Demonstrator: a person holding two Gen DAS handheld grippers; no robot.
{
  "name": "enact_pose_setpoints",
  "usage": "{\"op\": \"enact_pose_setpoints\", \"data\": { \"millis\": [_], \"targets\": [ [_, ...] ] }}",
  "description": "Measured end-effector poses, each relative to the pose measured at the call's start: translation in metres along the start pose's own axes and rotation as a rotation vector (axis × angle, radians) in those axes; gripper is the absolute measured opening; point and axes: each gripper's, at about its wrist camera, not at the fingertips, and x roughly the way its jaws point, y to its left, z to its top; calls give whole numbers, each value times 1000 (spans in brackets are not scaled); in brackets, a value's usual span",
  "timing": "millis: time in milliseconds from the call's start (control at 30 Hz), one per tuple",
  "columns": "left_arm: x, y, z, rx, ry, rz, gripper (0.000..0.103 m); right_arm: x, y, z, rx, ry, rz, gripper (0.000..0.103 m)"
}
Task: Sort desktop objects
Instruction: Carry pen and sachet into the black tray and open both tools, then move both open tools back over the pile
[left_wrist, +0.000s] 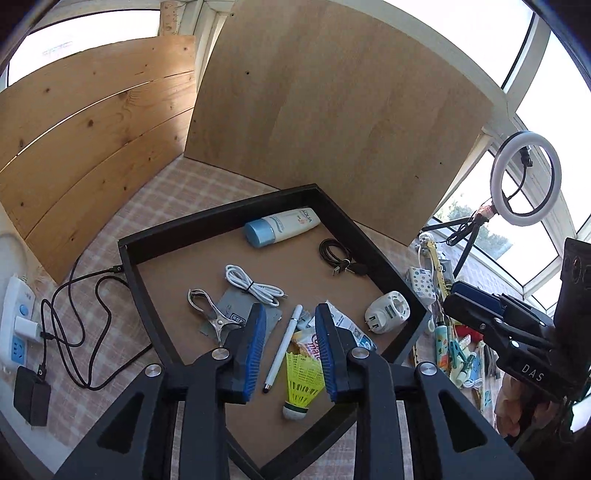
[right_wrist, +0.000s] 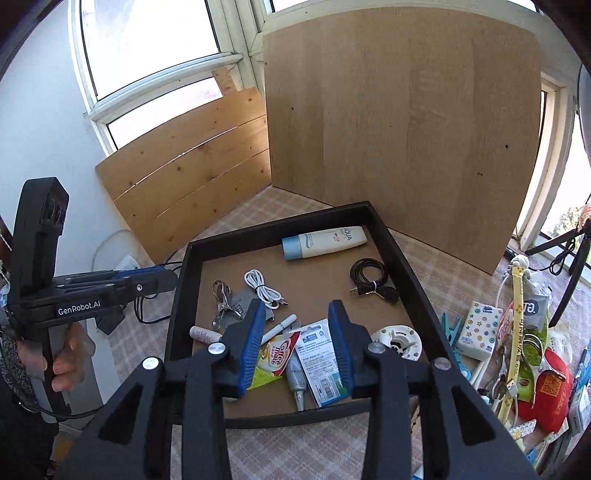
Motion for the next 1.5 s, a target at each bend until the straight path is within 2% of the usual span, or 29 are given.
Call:
{"op": "enact_pose_setpoints", "data": {
  "millis": [300, 467, 533, 700, 900, 1000, 1167, 1333, 1500],
  "targets": [
    [3, -31, -12, 58, 21, -17, 25, -31, -32, -25, 64, -19, -108, 35],
    [5, -64, -23, 110, 39, -39, 25, -57, -49, -42, 79, -35, -194, 37],
    [7, -79, -29, 134, 47, -43, 25, -69, -56, -50, 87, -42, -229, 41],
    [8, -120, -43, 198, 64, -63, 25, -103, -75, -72, 119, -68, -321, 41],
    [18, -164, -61, 265, 100, -84, 25, -142, -112, -101, 186, -80, -380, 44],
    [26, -180, -73, 290, 131, -102, 26, -164, -138, -123, 241, -80, -415, 44],
    [44, -202, -97, 321, 190, -108, 28, -202, -185, -168, 327, -54, -509, 52],
    [65, -216, -121, 330, 247, -109, 30, -232, -228, -222, 403, 1, -603, 54],
    [83, -226, -142, 337, 305, -109, 30, -247, -258, -270, 490, 76, -650, 54]
  ]
}}
